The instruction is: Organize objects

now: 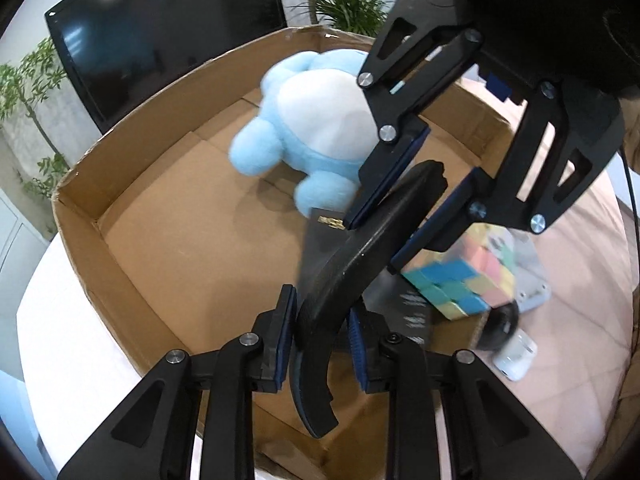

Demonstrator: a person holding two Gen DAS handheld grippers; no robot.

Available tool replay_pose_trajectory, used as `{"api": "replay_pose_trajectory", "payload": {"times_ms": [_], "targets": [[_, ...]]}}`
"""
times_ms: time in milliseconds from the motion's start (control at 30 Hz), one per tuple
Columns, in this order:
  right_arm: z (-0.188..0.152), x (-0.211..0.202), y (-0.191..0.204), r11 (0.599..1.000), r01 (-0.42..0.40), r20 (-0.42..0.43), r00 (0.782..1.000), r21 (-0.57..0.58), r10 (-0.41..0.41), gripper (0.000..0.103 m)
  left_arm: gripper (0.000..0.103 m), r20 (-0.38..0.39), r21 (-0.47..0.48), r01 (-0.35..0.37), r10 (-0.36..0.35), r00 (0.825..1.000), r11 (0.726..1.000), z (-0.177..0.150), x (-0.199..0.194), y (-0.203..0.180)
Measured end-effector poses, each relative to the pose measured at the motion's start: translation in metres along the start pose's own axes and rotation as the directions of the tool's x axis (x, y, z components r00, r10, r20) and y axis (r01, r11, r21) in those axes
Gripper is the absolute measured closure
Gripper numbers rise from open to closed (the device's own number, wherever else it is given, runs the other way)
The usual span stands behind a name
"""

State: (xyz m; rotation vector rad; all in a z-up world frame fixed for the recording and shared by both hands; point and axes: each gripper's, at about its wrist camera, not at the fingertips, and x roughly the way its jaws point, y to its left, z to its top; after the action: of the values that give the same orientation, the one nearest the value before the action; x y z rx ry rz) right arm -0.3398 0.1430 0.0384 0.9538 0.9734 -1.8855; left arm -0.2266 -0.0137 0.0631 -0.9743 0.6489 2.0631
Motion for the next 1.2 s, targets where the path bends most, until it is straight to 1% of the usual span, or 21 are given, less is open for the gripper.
{"api": "replay_pose_trajectory", "payload": {"times_ms": [67, 133, 167, 233, 267, 300, 333, 367, 433, 533, 633, 667, 733, 800, 867, 967, 1033, 1100, 1167, 1200], "targets": [[0.002, 0.007, -0.007, 1.000, 0.009, -0.017, 1.000, 0.001, -0.009, 0.083, 0.079, -0.010, -0.016, -0.011, 0.010, 1.000, 1.000, 0.001, 0.009, 0.010], [0.003, 0.018, -0.012, 1.000, 0.027, -0.041, 0.999, -0.003, -0.028, 0.083, 0.079, -0.030, -0.024, -0.044, 0.043, 0.999, 0.999, 0.001, 0.019, 0.017], [0.002, 0.021, -0.013, 0.999, 0.035, -0.037, 0.999, -0.001, -0.035, 0.083, 0.075, -0.040, -0.030, -0.060, 0.059, 0.997, 0.998, 0.001, 0.023, 0.019], [0.001, 0.022, -0.015, 0.999, 0.031, -0.020, 0.999, 0.014, -0.031, 0.083, 0.075, -0.025, -0.063, -0.060, 0.059, 0.998, 0.996, 0.002, 0.020, 0.023], [0.000, 0.021, -0.015, 0.999, 0.046, -0.015, 0.999, 0.023, -0.046, 0.082, 0.064, -0.020, -0.065, -0.085, 0.083, 0.996, 0.994, 0.002, 0.018, 0.023], [-0.002, 0.020, -0.015, 0.997, 0.068, -0.013, 0.998, 0.028, -0.068, 0.080, 0.037, -0.014, -0.067, -0.114, 0.114, 0.993, 0.991, 0.001, 0.015, 0.023], [-0.005, 0.018, -0.015, 0.996, 0.086, -0.008, 0.996, 0.034, -0.086, 0.070, 0.023, 0.000, -0.066, -0.137, 0.137, 0.991, 0.988, 0.000, 0.010, 0.021], [-0.007, 0.015, -0.015, 0.994, 0.100, -0.001, 0.995, 0.042, -0.100, 0.057, 0.015, 0.016, -0.064, -0.159, 0.160, 0.987, 0.985, -0.002, 0.005, 0.018], [-0.012, 0.004, -0.013, 0.989, 0.126, 0.030, 0.991, 0.074, -0.128, 0.049, 0.015, 0.025, -0.073, -0.171, 0.173, 0.985, 0.983, -0.005, -0.003, 0.015], [-0.022, -0.021, -0.013, 0.981, 0.123, 0.096, 0.986, 0.148, -0.138, 0.048, 0.015, 0.050, -0.096, -0.196, 0.202, 0.978, 0.976, -0.010, -0.021, 0.009], [-0.038, -0.052, -0.002, 0.970, 0.138, 0.156, 0.973, 0.202, -0.171, 0.047, 0.015, 0.093, -0.118, -0.219, 0.231, 0.969, 0.968, -0.017, -0.048, -0.004], [-0.047, -0.066, 0.009, 0.963, 0.147, 0.176, 0.966, 0.226, -0.189, 0.047, 0.015, 0.120, -0.127, -0.213, 0.228, 0.966, 0.969, -0.022, -0.062, -0.014], [-0.061, -0.085, 0.032, 0.958, 0.140, 0.209, 0.958, 0.249, -0.194, 0.047, 0.015, 0.151, -0.114, -0.200, 0.216, 0.965, 0.973, -0.029, -0.078, -0.035], [-0.077, -0.097, 0.061, 0.956, 0.134, 0.219, 0.956, 0.260, -0.194, 0.046, 0.015, 0.172, -0.071, -0.174, 0.184, 0.968, 0.982, -0.040, -0.091, -0.071], [-0.096, -0.103, 0.089, 0.952, 0.124, 0.219, 0.957, 0.280, -0.190, 0.046, 0.015, 0.177, -0.020, -0.141, 0.142, 0.974, 0.990, -0.051, -0.093, -0.105], [-0.131, -0.096, 0.122, 0.943, 0.091, 0.169, 0.974, 0.321, -0.151, 0.045, 0.015, 0.150, 0.043, -0.075, 0.068, 0.986, 0.996, -0.065, -0.084, -0.161], [-0.149, -0.087, 0.133, 0.939, 0.056, 0.142, 0.984, 0.339, -0.110, 0.045, 0.015, 0.125, 0.064, -0.033, 0.025, 0.992, 0.997, -0.069, -0.072, -0.182], [-0.167, -0.079, 0.140, 0.932, 0.047, 0.111, 0.989, 0.359, -0.093, 0.045, 0.015, 0.091, 0.074, 0.025, -0.032, 0.995, 0.997, -0.068, -0.056, -0.200], [-0.182, -0.074, 0.138, 0.920, 0.005, 0.111, 0.992, 0.392, -0.053, 0.045, 0.015, 0.074, 0.073, 0.049, -0.054, 0.996, 0.996, -0.064, -0.041, -0.216], [-0.191, -0.072, 0.136, 0.910, -0.018, 0.118, 0.992, 0.414, -0.034, 0.045, 0.015, 0.071, 0.062, 0.076, -0.081, 0.994, 0.995, -0.062, -0.034, -0.222]]}}
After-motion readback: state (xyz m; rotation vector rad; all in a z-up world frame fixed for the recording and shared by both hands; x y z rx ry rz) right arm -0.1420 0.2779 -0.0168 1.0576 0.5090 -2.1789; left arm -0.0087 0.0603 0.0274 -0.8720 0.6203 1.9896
